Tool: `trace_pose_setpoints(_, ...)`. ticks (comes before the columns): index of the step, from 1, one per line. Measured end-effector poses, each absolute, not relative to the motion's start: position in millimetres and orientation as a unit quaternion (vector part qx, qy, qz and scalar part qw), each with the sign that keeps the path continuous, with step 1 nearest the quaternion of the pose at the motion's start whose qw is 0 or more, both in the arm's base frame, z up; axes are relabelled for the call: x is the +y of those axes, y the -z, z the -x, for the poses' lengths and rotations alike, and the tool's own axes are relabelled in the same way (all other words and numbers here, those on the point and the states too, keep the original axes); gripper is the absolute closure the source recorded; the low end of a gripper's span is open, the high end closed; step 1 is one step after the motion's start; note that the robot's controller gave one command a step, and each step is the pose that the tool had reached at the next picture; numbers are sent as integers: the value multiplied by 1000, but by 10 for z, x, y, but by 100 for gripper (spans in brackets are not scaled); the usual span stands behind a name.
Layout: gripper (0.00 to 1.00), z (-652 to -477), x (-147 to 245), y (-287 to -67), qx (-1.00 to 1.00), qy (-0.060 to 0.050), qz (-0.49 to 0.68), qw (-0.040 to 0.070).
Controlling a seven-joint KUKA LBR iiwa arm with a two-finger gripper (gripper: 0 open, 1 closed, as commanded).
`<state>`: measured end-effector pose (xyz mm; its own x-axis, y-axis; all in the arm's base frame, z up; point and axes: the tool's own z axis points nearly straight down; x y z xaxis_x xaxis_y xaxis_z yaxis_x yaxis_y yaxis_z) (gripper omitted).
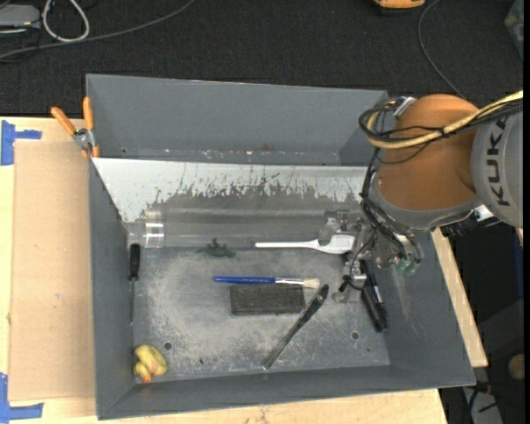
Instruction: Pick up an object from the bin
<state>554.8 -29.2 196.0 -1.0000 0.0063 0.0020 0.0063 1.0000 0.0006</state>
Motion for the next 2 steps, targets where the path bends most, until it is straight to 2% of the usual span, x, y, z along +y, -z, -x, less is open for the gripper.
trace_pose_setpoints(1, 0, -5547, 114, -1073, -999, 1, 36, 0)
trace_pose_setpoints(2, 0, -5514, 213, -1020, -999, 0, 33, 0)
